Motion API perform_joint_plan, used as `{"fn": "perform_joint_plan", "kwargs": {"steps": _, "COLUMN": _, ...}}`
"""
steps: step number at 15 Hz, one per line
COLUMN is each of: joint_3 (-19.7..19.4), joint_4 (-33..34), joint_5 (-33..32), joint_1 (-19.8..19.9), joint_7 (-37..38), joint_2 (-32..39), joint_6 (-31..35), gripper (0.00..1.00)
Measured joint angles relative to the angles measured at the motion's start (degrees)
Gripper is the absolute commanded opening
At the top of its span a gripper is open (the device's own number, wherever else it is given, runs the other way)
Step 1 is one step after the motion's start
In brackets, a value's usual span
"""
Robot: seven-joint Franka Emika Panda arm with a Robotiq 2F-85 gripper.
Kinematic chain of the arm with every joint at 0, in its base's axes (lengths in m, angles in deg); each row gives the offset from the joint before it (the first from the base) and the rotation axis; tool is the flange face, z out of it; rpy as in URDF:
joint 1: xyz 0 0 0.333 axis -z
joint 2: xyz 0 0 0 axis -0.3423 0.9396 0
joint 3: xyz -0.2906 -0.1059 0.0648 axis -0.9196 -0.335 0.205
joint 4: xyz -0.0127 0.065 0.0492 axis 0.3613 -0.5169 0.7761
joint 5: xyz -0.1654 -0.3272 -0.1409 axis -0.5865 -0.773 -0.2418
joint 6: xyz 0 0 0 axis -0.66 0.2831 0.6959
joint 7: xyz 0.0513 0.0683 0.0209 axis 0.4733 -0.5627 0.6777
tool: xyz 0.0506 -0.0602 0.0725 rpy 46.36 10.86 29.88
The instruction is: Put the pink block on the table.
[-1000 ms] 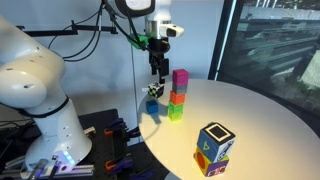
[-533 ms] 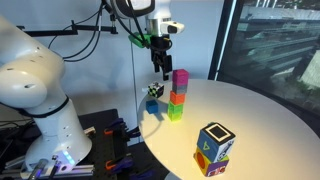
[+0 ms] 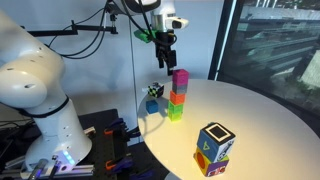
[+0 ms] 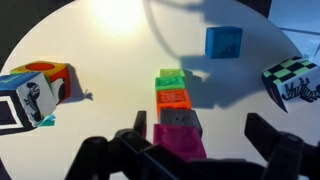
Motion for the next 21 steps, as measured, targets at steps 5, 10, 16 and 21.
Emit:
{"fn": "perform_joint_plan", "kwargs": {"steps": 5, "joint_3": 0.16, "joint_4": 5.55, "joint_5": -0.05, "joint_1": 0.07, "joint_7": 1.94, "joint_2": 3.82, "joint_6": -4.65, "gripper": 1.0}}
{"fn": "perform_joint_plan", "kwargs": {"steps": 10, "joint_3": 0.16, "joint_4": 10.52, "joint_5": -0.51, "joint_1": 0.19, "joint_7": 3.74, "joint_2": 7.53, "joint_6": -8.52, "gripper": 1.0}}
{"fn": "perform_joint_plan", "kwargs": {"steps": 16, "joint_3": 0.16, "joint_4": 14.75, "joint_5": -1.87, "joint_1": 0.29, "joint_7": 5.95, "joint_2": 12.27, "joint_6": -8.89, "gripper": 1.0}}
{"fn": "perform_joint_plan", "kwargs": {"steps": 21, "joint_3": 0.16, "joint_4": 16.25, "joint_5": -1.87, "joint_1": 0.02, "joint_7": 5.95, "joint_2": 14.27, "joint_6": -8.34, "gripper": 1.0}}
